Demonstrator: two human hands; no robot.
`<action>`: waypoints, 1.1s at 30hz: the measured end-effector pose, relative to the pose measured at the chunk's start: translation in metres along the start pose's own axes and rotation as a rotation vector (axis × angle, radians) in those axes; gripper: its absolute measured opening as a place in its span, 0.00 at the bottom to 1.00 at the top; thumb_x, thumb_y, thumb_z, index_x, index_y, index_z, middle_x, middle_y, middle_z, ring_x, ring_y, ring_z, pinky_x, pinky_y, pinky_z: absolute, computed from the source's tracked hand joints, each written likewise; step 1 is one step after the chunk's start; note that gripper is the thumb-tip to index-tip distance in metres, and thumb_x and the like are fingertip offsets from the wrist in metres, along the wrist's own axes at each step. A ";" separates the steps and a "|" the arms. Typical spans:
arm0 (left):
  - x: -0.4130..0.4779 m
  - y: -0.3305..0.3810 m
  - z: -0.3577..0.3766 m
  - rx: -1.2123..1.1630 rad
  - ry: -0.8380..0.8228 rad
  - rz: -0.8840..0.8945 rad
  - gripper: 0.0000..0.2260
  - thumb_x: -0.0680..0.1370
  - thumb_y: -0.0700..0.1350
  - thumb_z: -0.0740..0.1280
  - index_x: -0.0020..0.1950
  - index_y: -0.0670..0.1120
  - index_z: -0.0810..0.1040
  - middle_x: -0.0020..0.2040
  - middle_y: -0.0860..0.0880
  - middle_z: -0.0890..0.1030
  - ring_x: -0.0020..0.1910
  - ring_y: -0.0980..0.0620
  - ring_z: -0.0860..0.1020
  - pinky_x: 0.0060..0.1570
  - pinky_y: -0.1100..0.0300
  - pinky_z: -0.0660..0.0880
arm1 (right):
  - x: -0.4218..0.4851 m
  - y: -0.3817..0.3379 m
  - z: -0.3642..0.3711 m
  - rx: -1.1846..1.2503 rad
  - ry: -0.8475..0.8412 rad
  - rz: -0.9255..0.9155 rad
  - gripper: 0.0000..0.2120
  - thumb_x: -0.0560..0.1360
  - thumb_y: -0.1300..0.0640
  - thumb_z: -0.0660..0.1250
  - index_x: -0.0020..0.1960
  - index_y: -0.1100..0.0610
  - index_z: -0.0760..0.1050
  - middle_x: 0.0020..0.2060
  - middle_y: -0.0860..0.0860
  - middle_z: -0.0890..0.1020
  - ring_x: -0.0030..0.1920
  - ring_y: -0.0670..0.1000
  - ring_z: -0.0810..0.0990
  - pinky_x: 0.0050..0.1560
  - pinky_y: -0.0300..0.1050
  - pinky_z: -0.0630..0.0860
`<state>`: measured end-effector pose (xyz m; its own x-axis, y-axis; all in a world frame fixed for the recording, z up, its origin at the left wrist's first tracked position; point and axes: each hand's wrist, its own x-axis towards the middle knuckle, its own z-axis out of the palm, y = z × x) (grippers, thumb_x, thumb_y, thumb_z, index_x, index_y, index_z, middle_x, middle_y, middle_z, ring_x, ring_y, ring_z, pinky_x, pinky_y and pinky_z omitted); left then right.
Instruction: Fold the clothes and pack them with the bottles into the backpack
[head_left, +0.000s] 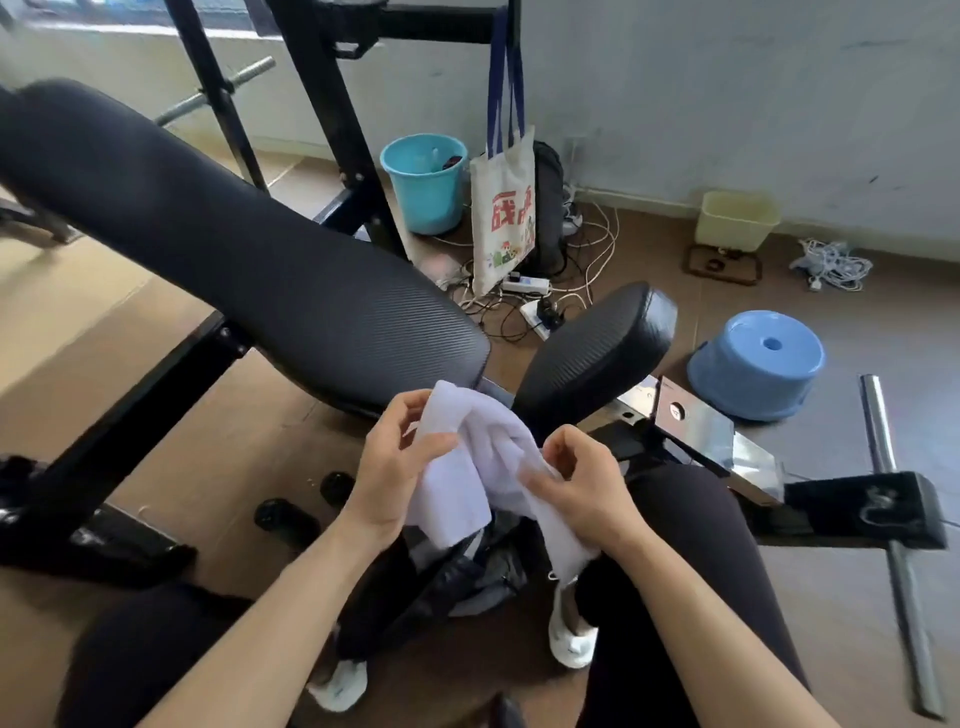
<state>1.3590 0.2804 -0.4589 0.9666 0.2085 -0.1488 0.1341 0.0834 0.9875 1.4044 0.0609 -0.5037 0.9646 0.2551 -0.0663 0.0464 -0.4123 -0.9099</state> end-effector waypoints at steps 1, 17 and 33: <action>-0.009 -0.004 -0.005 -0.030 -0.015 -0.027 0.21 0.69 0.48 0.76 0.60 0.47 0.80 0.58 0.45 0.84 0.55 0.48 0.82 0.53 0.53 0.80 | -0.005 0.001 0.005 -0.061 -0.074 0.006 0.11 0.71 0.54 0.77 0.40 0.52 0.74 0.32 0.44 0.76 0.32 0.41 0.71 0.35 0.34 0.70; -0.062 -0.048 -0.046 0.335 -0.087 0.072 0.09 0.77 0.33 0.71 0.48 0.47 0.86 0.44 0.51 0.85 0.46 0.52 0.83 0.47 0.63 0.79 | -0.019 -0.007 0.060 -0.170 -0.663 -0.080 0.11 0.72 0.61 0.69 0.51 0.49 0.83 0.44 0.49 0.85 0.46 0.47 0.83 0.51 0.52 0.82; -0.051 -0.054 -0.058 0.023 0.159 0.124 0.04 0.77 0.41 0.69 0.51 0.49 0.81 0.42 0.59 0.82 0.44 0.60 0.78 0.45 0.68 0.74 | -0.015 0.002 0.114 -0.415 0.018 -0.011 0.05 0.71 0.59 0.68 0.41 0.52 0.71 0.42 0.47 0.73 0.40 0.49 0.72 0.36 0.43 0.67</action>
<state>1.2897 0.3216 -0.5076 0.9297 0.3672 -0.0303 0.0226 0.0254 0.9994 1.3602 0.1556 -0.5507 0.9678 0.2475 -0.0464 0.1542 -0.7282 -0.6679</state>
